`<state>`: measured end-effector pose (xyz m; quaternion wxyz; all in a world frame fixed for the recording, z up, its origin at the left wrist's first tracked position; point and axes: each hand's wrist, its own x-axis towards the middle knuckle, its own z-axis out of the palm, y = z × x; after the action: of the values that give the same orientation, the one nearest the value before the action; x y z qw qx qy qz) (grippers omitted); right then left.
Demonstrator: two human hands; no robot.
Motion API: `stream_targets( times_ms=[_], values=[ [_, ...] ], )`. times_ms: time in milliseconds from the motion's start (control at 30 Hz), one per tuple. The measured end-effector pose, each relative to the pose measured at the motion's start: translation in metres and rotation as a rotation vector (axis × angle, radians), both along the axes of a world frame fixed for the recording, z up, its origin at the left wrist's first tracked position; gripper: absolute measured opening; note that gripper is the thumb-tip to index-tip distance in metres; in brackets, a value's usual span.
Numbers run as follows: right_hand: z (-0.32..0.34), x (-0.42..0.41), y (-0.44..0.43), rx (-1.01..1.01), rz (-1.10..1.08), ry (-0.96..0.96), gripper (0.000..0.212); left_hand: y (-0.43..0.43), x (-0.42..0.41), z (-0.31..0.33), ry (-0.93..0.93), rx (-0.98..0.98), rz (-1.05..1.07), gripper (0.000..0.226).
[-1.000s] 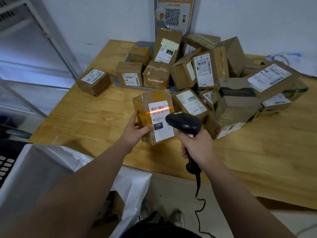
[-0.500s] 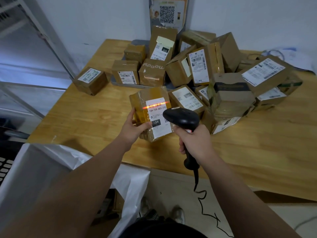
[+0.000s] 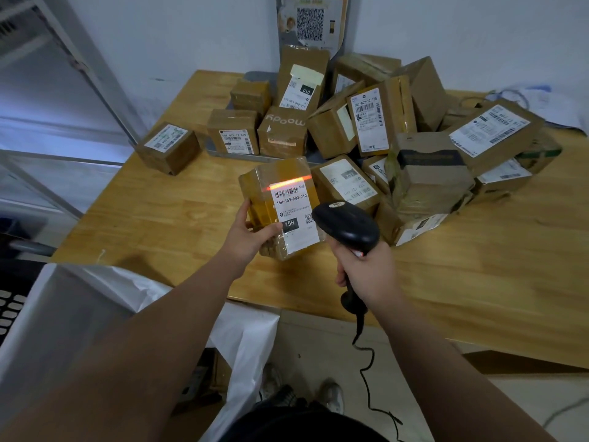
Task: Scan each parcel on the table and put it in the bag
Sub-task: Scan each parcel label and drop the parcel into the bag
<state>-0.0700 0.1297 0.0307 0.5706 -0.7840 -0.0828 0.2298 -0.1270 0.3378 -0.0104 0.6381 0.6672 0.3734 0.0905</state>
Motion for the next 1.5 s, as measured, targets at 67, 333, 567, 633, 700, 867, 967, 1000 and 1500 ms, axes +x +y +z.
stream_targets(
  times_ms=[67,333,567,633,700,867,967,1000,1500],
  values=[
    [-0.008,-0.005,-0.001,0.003,-0.023,0.014,0.034,0.0,0.0,-0.001,-0.002,-0.005,0.009,0.088],
    [-0.02,-0.013,-0.003,-0.019,-0.023,0.009,0.035,0.001,-0.002,-0.004,0.001,-0.019,0.022,0.089],
    [-0.018,-0.012,-0.002,0.023,-0.02,0.002,0.032,-0.001,-0.002,-0.002,-0.008,-0.039,0.033,0.088],
    [-0.018,-0.013,-0.002,0.048,-0.005,0.021,0.031,-0.002,-0.002,-0.001,-0.01,-0.041,0.032,0.088],
    [-0.017,-0.013,-0.002,0.072,0.017,0.028,0.031,-0.003,-0.003,0.0,-0.012,-0.033,0.032,0.088],
    [-0.014,-0.012,0.003,0.124,0.065,0.023,0.031,-0.008,-0.01,0.001,-0.049,-0.065,0.072,0.091],
    [-0.015,-0.011,0.01,0.151,0.085,0.024,0.029,-0.01,-0.022,0.005,-0.077,-0.067,0.12,0.09],
    [-0.016,-0.012,0.013,0.163,0.093,0.028,0.029,-0.01,-0.027,0.007,-0.085,-0.059,0.148,0.089],
    [-0.058,-0.089,0.066,0.14,0.342,0.193,0.02,0.003,-0.21,0.0,0.085,0.362,0.284,0.117]
  ],
)
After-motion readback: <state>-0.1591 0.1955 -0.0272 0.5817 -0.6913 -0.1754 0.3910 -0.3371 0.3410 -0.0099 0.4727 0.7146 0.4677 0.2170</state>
